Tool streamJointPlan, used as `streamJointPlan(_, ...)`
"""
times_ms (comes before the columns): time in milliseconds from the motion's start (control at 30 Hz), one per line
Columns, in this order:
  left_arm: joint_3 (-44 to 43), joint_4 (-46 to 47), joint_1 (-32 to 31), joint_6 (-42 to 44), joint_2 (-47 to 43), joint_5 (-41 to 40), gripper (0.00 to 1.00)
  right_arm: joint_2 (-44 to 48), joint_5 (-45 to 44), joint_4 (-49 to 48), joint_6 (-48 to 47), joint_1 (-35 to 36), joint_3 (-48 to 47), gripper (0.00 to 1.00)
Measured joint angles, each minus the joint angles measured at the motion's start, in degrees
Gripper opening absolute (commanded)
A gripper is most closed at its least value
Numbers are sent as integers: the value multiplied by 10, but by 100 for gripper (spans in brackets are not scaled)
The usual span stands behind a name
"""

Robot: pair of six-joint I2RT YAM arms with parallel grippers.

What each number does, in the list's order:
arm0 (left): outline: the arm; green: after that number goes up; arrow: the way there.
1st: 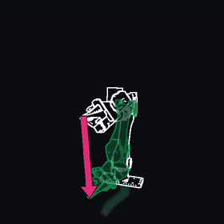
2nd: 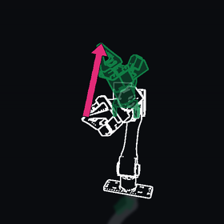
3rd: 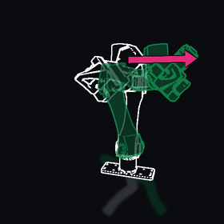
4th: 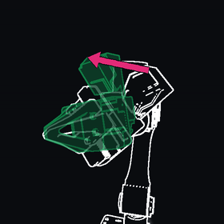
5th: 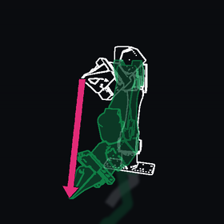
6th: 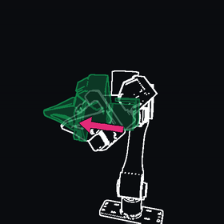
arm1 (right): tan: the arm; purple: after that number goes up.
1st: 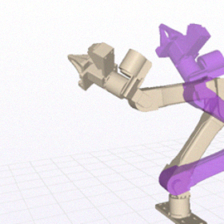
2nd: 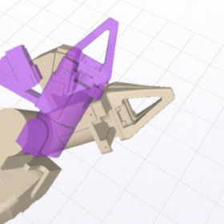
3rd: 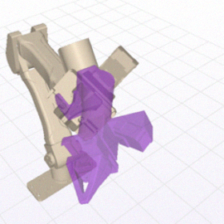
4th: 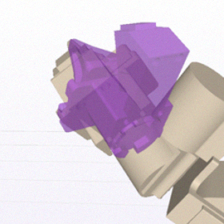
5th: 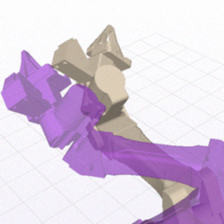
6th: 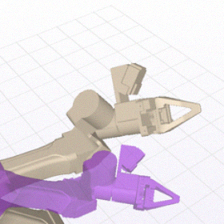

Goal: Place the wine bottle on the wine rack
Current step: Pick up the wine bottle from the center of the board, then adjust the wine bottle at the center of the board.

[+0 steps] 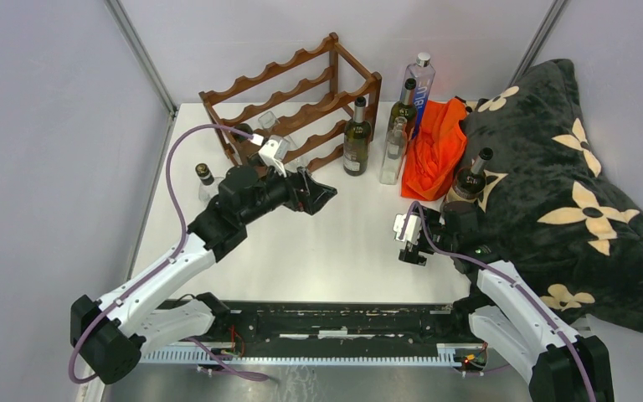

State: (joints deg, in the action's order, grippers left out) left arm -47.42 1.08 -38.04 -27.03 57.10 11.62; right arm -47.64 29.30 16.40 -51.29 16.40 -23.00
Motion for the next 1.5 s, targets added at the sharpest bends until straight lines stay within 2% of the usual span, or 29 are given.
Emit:
streamJointPlan(200,-61,-5,0,19,58,-12,99,-1,-3,0,0,9,0,98)
streamJointPlan(367,-144,-11,-1,48,135,-61,98,0,-9,0,-2,12,0,98)
streamJointPlan(733,-333,-12,-1,128,382,-133,87,3,-12,0,-2,12,0,98)
streamJointPlan(967,-364,30,-4,187,463,-154,84,5,-12,-1,-3,13,3,98)
streamJointPlan(1133,-394,63,-7,219,505,-171,77,5,-12,0,-5,13,3,98)
streamJointPlan(1233,-420,79,-7,226,530,-175,76,5,-12,0,-6,14,4,98)
streamJointPlan(1400,-454,103,-7,228,565,-182,63,8,-12,-1,-6,15,4,98)
streamJointPlan(1500,-466,111,-7,236,581,-186,42,10,-14,0,-6,15,4,98)
